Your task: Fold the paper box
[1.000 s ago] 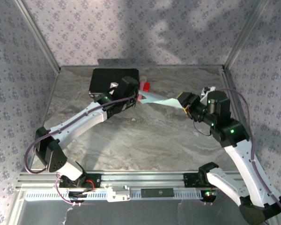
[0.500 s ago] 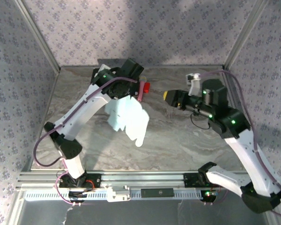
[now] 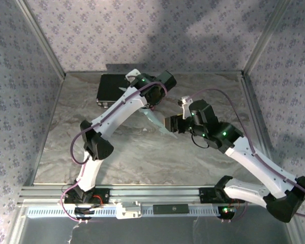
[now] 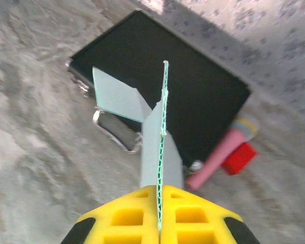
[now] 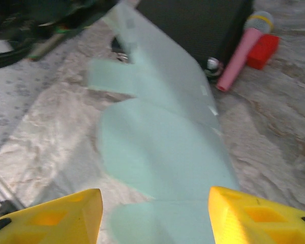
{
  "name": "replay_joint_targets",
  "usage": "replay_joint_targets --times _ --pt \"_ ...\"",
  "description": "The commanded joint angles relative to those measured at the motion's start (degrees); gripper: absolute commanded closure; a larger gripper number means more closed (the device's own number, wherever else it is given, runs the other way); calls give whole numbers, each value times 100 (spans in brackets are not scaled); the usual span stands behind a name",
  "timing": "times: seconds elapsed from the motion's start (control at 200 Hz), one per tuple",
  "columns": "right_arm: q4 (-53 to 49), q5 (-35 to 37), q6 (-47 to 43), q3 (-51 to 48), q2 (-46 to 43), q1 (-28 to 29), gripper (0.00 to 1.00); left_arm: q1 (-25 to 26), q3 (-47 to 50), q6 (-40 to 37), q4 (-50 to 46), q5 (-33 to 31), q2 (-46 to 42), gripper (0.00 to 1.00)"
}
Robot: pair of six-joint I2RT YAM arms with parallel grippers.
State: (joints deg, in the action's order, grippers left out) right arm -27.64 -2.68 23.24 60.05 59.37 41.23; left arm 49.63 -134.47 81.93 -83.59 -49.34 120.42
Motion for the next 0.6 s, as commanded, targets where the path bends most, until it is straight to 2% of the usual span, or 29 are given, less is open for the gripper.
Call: replay_joint_targets --times 0.0,0.105,0.28,0.49,0.595 --pt "437 18 -428 -294 -173 -163 41 12 417 -543 -161 -423 -235 100" --pt "515 -117 -697 -391 -241 -74 41 19 709 -814 400 -263 -343 100" --pt "563 -209 -1013 -306 -182 348 41 20 510 -945 475 -234 -335 100" --pt "699 512 -1017 -208 49 1230 39 33 199 -1100 458 -179 -406 100" --pt "639 1139 -1056 6 324 1663 38 28 -9 -1188 387 -131 -323 100"
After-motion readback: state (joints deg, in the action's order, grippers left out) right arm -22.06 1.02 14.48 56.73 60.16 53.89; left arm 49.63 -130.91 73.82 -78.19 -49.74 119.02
